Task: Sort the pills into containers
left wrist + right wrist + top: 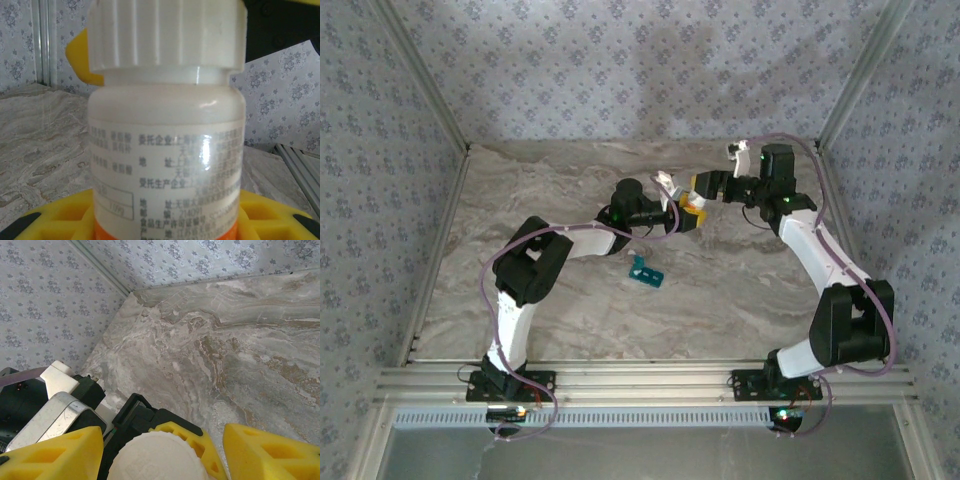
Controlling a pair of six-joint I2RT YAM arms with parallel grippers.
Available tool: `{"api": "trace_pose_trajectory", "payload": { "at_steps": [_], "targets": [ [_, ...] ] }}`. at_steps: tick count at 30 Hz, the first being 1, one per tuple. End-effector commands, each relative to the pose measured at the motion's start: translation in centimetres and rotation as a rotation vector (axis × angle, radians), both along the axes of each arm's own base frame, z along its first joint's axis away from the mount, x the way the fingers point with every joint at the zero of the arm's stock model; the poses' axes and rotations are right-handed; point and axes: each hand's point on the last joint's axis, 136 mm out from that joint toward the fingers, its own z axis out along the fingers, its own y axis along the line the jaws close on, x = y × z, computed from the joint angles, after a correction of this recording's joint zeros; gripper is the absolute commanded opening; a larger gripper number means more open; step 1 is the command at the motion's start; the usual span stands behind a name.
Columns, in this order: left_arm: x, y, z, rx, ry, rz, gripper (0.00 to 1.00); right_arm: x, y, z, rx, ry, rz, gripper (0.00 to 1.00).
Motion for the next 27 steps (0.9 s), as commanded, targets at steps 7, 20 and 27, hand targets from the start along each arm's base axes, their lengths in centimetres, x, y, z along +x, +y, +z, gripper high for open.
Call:
{"api": "trace_pose_trajectory", "payload": {
  "at_steps": [7,20,27],
  "targets": [
    [-0.3,-0.3,1.7,-0.042,-0.057,-0.024,0.00,-0.1,0.4,0.0,0.013,0.003,0.031,0.59],
    [-0.2,-0.3,1.6,-0.040,-0.054,-0.021,0.00,-0.4,0.8,-0.8,0.013,0.026,0.040,0.49],
    [-0.1,-0.3,1.8,-0.043,-0.057,-0.016,0.00,-0.3,1.0,-1.2,0.011,0.042,0.034,0.38]
  ]
}}
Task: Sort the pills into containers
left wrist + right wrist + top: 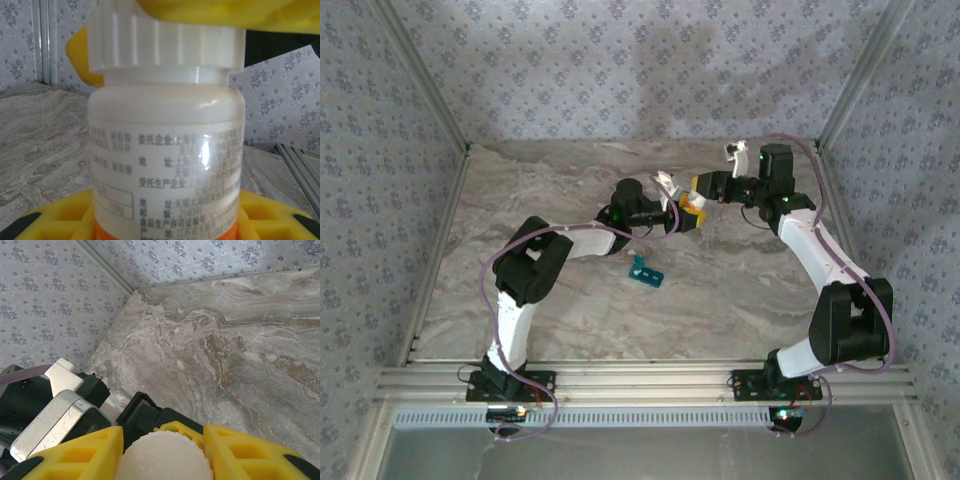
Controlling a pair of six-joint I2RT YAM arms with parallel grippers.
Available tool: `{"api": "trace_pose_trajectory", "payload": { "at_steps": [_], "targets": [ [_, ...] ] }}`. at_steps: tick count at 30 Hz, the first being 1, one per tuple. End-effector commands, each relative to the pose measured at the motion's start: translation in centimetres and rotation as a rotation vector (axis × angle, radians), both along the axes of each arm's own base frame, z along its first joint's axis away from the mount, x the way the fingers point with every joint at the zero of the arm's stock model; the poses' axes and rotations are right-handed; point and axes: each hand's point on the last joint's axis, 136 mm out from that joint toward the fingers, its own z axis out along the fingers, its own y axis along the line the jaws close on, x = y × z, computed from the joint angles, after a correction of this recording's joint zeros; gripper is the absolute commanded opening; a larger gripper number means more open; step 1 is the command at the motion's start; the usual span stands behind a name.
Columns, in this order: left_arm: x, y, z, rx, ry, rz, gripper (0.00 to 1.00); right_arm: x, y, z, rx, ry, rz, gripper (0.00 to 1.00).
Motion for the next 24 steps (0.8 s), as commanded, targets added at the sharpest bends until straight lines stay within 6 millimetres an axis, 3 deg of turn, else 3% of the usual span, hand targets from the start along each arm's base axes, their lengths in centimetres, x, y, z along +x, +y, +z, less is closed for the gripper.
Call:
{"api": "trace_pose_trajectory", "payload": {
  "at_steps": [1,6,11,14,22,24],
  "targets": [
    [-0.2,-0.3,1.7,-0.042,-0.055,-0.018,0.00,-0.2,0.6,-1.0,0.002,0.041,0.009,0.36],
    [0.0,-0.3,1.8,-0.042,-0.059,-0.008,0.00,-0.4,1.3,-1.9,-0.021,0.103,-0.051,0.25],
    [0.1,-0.3,1.6,-0.037,-0.055,-0.003,0.00,-1.5,1.5,-2.7,-0.129,0.120,-0.197,0.24],
    [0.2,-0.3,1.6,-0.037,-0.053,0.003,0.00,-1.7,1.5,-3.1,-0.109,0.118,-0.250,0.24],
    [0.3,0.1,1.8,-0.041,-0.057,0.027,0.00,-1.0,1.1,-2.1,-0.048,0.066,-0.204,0.24],
    [0.4,0.3,2.0,-0.046,-0.057,0.043,0.06,-0.7,0.8,-1.5,-0.022,0.046,-0.191,0.24]
  ]
}}
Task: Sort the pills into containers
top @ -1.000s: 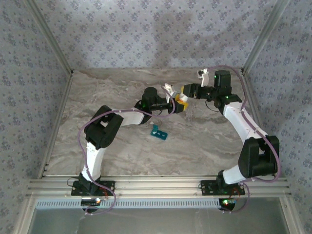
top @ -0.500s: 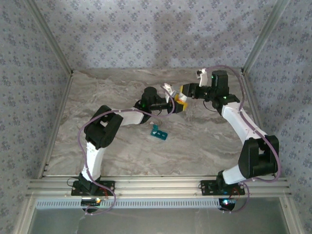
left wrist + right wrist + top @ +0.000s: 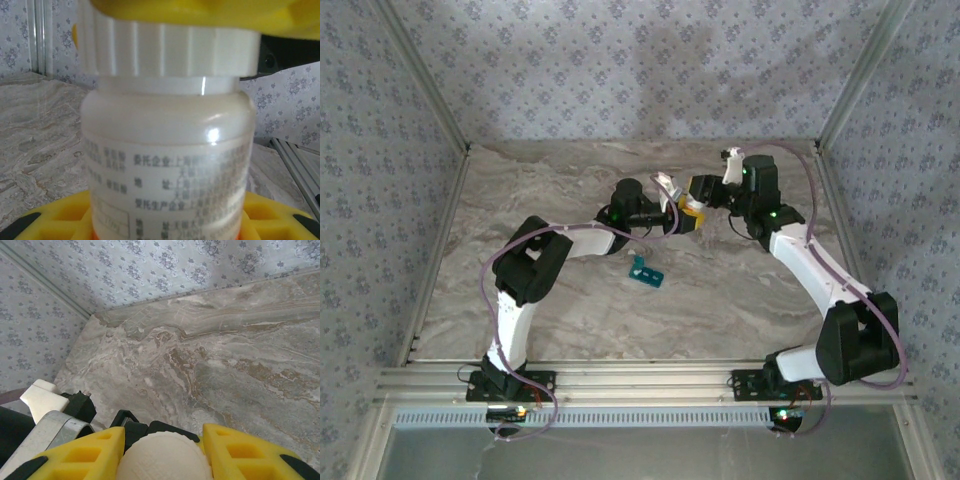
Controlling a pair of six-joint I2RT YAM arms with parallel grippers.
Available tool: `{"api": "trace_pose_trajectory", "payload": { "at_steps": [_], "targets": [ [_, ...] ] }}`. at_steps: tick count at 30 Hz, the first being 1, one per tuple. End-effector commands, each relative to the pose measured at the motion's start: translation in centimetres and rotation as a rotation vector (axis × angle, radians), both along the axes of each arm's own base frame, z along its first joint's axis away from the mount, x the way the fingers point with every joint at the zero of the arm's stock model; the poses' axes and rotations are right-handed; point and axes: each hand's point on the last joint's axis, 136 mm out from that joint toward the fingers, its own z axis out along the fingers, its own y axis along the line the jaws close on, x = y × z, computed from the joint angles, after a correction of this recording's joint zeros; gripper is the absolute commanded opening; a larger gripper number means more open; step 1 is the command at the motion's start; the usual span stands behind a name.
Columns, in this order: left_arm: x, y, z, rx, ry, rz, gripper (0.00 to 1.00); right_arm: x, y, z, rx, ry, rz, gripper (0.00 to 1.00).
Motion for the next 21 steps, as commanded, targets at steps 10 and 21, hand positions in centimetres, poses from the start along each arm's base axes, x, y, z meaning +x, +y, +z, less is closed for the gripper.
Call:
{"api": "trace_pose_trajectory", "payload": {
  "at_steps": [10,21],
  "targets": [
    [-0.4,1.2,3.5,-0.051,-0.075,0.117,0.98,0.9,-2.1,-0.9,0.056,0.020,-0.021,0.22],
    [-1.5,5.7,4.0,0.015,-0.117,0.300,0.98,1.9,-5.8,-3.4,-0.072,-0.049,-0.181,0.23]
  ]
}}
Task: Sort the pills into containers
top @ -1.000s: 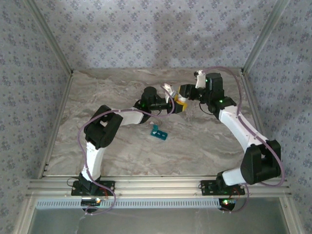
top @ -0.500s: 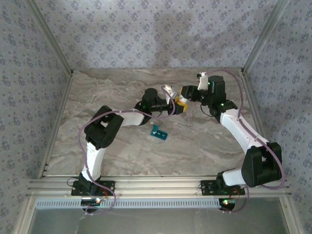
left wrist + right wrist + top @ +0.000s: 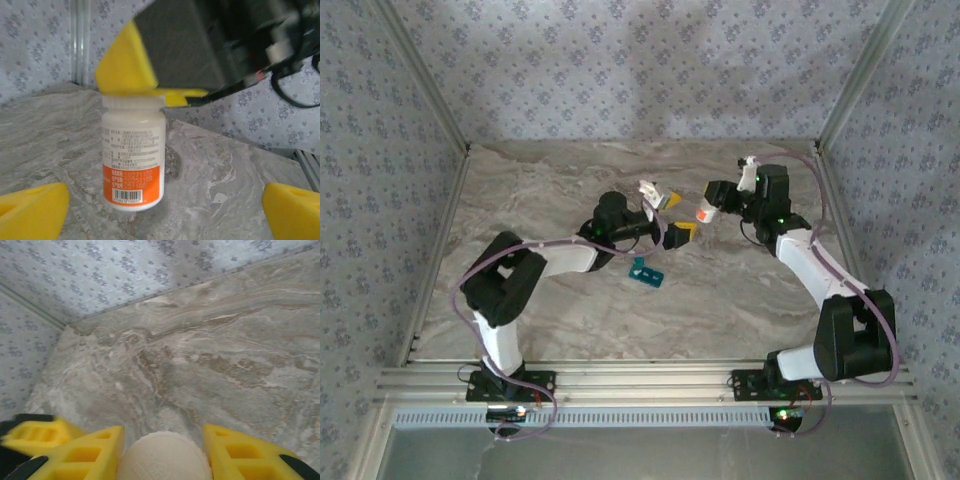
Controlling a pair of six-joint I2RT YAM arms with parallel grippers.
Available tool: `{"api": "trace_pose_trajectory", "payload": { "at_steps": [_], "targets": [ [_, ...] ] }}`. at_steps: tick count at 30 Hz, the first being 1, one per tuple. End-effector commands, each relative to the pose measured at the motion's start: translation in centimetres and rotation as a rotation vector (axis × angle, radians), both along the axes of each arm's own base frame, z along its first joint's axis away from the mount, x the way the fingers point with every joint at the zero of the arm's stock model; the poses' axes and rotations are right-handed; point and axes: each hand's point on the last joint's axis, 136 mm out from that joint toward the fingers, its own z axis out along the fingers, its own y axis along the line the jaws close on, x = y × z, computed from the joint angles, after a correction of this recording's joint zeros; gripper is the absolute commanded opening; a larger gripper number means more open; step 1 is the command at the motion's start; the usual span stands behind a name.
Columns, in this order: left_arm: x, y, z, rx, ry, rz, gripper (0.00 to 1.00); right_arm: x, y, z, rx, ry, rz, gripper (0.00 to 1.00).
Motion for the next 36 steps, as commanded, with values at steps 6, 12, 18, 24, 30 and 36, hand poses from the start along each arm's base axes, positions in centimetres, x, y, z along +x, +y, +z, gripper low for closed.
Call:
{"api": "trace_pose_trajectory", "payload": {
  "at_steps": [6,12,18,24,30,36],
  "targets": [
    [2.5,3.7,0.3,0.134,-0.035,0.267,0.98,0.5,-3.6,-1.5,-0.204,-0.168,-0.175,0.23],
    [4.9,5.1,0.1,0.147,-0.029,0.422,0.98,0.2,-5.0,-3.4,-0.318,-0.198,-0.266,0.23],
    [7.1,7.2,0.2,0.150,0.011,0.597,0.98,-0.3,-5.1,-6.0,-0.356,-0.193,-0.303,0.23],
    [7.5,8.5,0.1,0.203,0.000,0.662,0.98,-0.6,-5.0,-8.8,-0.360,-0.153,-0.311,0.23],
    [7.3,9.2,-0.3,0.255,0.002,0.683,0.98,-1.4,-5.2,-10.1,-0.351,-0.133,-0.325,0.28],
    [7.4,9.8,-1.0,0.312,0.035,0.714,0.98,-2.1,-5.4,-11.2,-0.342,-0.105,-0.332,0.52]
  ]
}}
